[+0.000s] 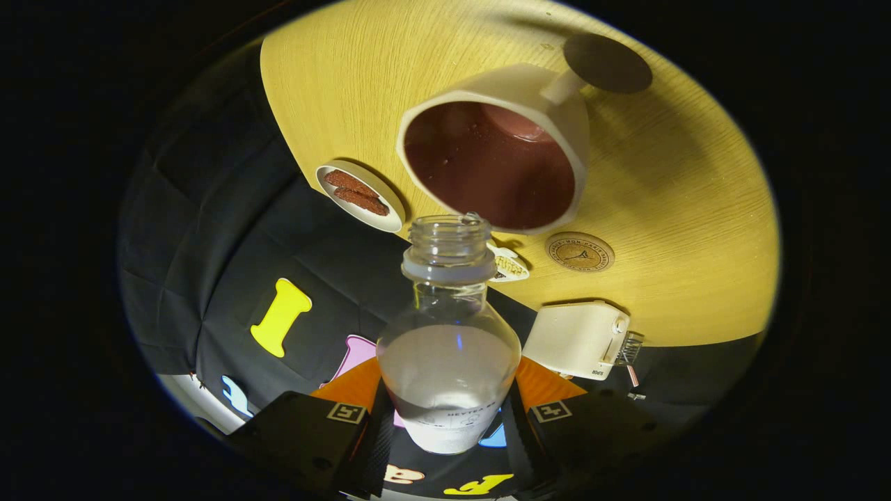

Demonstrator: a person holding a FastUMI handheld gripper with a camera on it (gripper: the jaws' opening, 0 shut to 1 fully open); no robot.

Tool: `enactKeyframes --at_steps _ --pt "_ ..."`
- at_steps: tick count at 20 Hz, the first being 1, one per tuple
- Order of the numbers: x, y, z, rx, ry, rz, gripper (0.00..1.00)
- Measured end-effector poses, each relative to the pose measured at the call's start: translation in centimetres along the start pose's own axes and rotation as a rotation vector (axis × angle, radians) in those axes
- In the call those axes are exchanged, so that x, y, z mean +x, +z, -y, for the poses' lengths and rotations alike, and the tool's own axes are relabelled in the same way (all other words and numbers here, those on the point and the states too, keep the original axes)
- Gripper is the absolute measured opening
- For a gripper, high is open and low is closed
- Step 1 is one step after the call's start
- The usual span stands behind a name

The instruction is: Take the bottle from table, then pour the juice into the cup, finally place the bottle on the coaster

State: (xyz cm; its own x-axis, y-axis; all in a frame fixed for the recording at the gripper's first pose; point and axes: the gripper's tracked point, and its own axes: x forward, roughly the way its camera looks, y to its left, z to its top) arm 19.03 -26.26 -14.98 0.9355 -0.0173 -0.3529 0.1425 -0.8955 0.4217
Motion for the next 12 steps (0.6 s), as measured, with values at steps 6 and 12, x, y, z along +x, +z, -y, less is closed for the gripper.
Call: enactKeyframes --at_steps 6,12 --pt "-0.1 -0.3 0.5 -0.066 0.001 0.001 0.7" --pt "-3.4 -2.5 1.7 -0.406 -0.047 0.002 0.7"
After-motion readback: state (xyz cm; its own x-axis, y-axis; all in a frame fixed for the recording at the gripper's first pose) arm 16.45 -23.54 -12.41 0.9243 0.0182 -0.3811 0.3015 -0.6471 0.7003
